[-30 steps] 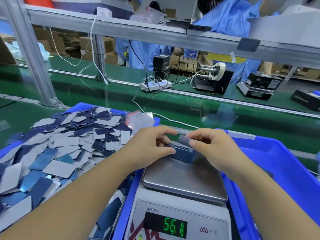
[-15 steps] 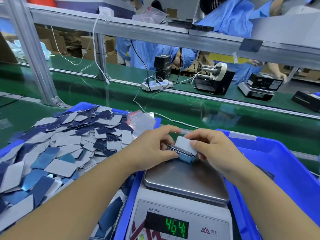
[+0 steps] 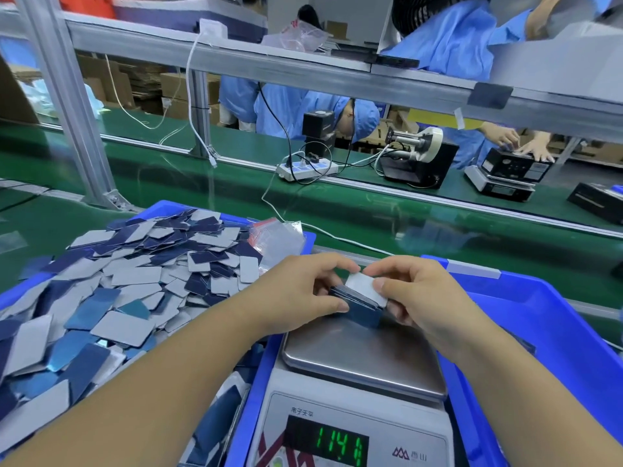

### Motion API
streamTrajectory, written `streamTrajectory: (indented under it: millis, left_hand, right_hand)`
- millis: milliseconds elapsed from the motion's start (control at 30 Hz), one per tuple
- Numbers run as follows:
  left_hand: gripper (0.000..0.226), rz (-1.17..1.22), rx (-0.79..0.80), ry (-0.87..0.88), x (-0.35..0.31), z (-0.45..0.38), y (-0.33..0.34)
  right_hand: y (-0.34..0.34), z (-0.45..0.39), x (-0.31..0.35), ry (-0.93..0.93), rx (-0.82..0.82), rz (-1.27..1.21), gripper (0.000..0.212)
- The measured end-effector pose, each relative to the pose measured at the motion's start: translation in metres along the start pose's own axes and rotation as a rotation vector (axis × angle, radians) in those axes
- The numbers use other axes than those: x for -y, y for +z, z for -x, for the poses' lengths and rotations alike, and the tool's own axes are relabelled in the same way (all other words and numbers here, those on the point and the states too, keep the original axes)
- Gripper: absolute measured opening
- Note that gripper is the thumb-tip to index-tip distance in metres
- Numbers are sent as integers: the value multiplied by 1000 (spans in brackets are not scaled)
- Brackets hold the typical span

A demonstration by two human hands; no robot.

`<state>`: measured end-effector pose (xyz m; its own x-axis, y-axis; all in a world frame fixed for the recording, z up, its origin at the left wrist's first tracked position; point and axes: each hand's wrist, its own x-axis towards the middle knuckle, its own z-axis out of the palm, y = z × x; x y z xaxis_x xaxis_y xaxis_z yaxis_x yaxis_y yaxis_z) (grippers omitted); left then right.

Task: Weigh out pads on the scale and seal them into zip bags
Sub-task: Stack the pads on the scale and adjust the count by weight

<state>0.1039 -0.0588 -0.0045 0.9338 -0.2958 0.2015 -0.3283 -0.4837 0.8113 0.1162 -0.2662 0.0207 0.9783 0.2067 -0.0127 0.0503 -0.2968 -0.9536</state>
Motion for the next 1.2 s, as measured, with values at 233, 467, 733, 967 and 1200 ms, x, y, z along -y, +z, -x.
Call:
streamTrajectory:
  millis: [233,467,733,967,1200]
  left_hand:
    - [62,-26,7,25,1,0,-2]
    - [66,-53,-63,4,4,-1,-1]
    - [32,-281,-72,31,-4,-1,-4]
    - [47,-415,-130,97,-12,0,2]
    - [46,-517,59,58,-14,1,10]
  right_hand:
    - [-17,-1,6,-198,-260,115,29]
    - [-3,7,4,-281,72,484,22]
    - [1,9,0,-347,131,559,13]
    - [5,8,1,-488,-67,574,28]
    - [5,4,-7,-309,20,691,23]
